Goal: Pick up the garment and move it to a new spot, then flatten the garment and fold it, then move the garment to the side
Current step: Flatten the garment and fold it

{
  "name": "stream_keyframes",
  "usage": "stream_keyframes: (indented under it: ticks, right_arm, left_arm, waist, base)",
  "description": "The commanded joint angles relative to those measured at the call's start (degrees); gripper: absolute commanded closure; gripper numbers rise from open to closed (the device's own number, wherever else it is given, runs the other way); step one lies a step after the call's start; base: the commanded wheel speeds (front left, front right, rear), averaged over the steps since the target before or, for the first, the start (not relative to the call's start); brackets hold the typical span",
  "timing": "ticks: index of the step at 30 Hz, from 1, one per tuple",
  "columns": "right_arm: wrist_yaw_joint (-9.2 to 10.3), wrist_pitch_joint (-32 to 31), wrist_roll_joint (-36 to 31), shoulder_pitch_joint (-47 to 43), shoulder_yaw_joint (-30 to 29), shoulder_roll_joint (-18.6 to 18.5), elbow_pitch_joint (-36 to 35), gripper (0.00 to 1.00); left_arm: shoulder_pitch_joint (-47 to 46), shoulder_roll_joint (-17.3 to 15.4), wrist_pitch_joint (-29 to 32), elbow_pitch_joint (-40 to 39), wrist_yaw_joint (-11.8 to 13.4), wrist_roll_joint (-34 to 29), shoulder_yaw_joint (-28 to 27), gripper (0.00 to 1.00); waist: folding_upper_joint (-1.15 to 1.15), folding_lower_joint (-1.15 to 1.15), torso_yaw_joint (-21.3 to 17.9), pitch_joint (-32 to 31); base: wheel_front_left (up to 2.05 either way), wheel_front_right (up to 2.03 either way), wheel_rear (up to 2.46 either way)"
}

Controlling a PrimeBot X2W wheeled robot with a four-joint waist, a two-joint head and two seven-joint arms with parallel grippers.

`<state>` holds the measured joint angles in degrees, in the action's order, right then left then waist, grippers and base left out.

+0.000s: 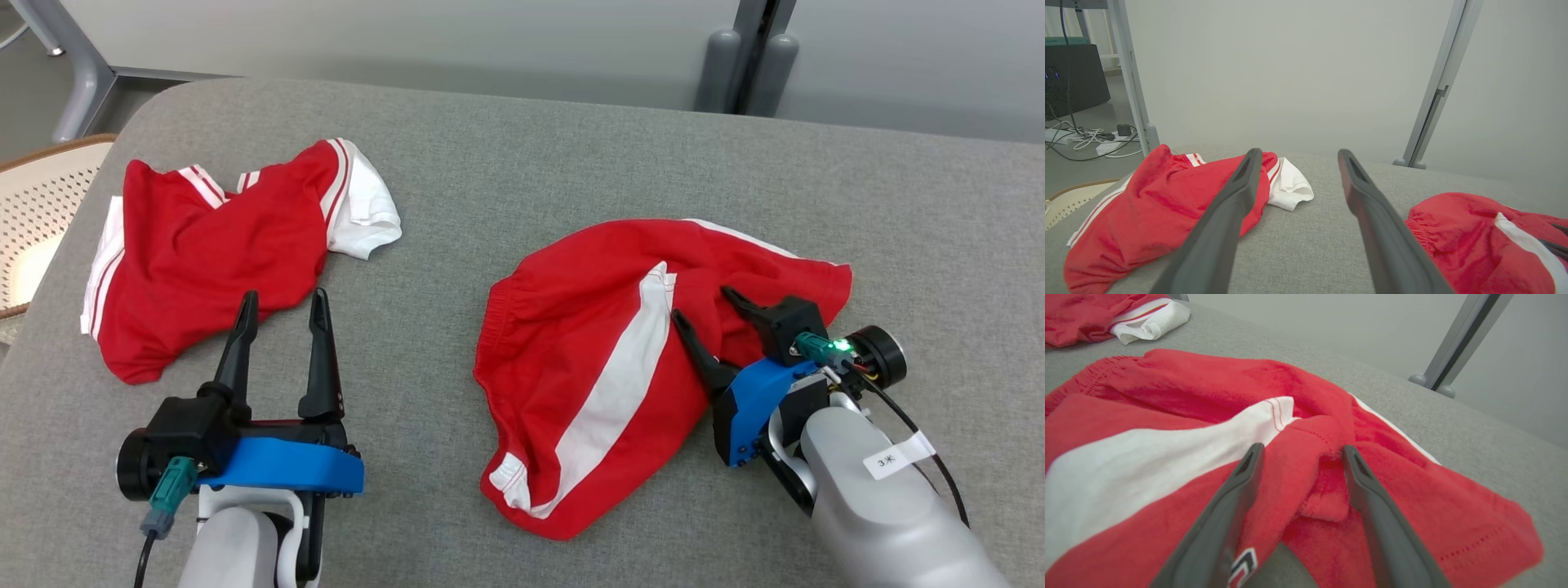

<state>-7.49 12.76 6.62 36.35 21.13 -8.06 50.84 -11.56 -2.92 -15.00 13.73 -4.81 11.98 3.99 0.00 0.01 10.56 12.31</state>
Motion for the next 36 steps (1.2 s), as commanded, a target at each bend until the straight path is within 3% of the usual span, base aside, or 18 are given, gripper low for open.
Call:
stream_keyframes:
  ticks: [1,9,17,23,35,36]
  right_arm:
    - [-0.01,0.6,0.8,1.3,0.2,0.3,1.1,1.00]
    - [-0.01,2.4,2.4,0.8,-0.9,0.3,0.0,1.00]
    - [-0.01,2.5,3.0,-9.2,-5.8,-1.1,-16.3,1.00]
    - [-0.01,2.5,3.4,-17.5,-10.1,-1.7,-22.7,1.00]
    - [-0.01,2.5,5.5,-35.1,-22.4,3.2,-27.8,1.00]
    - [-0.01,2.5,5.5,-36.0,-22.5,3.5,-27.9,0.57]
  left_arm:
    - [-0.4,0.1,-0.3,0.0,0.3,-0.2,-0.2,0.00]
    - [0.8,0.1,-0.3,0.2,0.4,-1.0,-1.4,0.00]
    - [3.0,0.1,-0.3,-0.1,0.0,-2.2,-3.8,0.00]
    - [4.8,0.0,-0.3,-0.1,-0.2,-3.4,-5.0,0.00]
    - [6.1,0.0,-0.3,0.2,-0.6,-3.1,-5.3,0.00]
    - [6.2,0.0,-0.3,0.2,-0.6,-3.0,-5.3,0.00]
  waist:
    - [0.00,-0.01,0.1,0.0]
    - [0.00,-0.01,-1.4,-1.4]
    - [0.00,-0.01,-5.8,-4.0]
    - [0.00,-0.01,-8.5,-5.6]
    - [0.00,-0.01,-9.9,-7.5]
    - [0.00,-0.01,-10.0,-7.6]
  base:
    - [0.00,0.00,0.00]
    - [0.00,0.00,0.00]
    - [0.00,0.00,0.00]
    - [0.00,0.00,0.00]
    - [0.00,0.00,0.00]
    - [0.00,0.00,0.00]
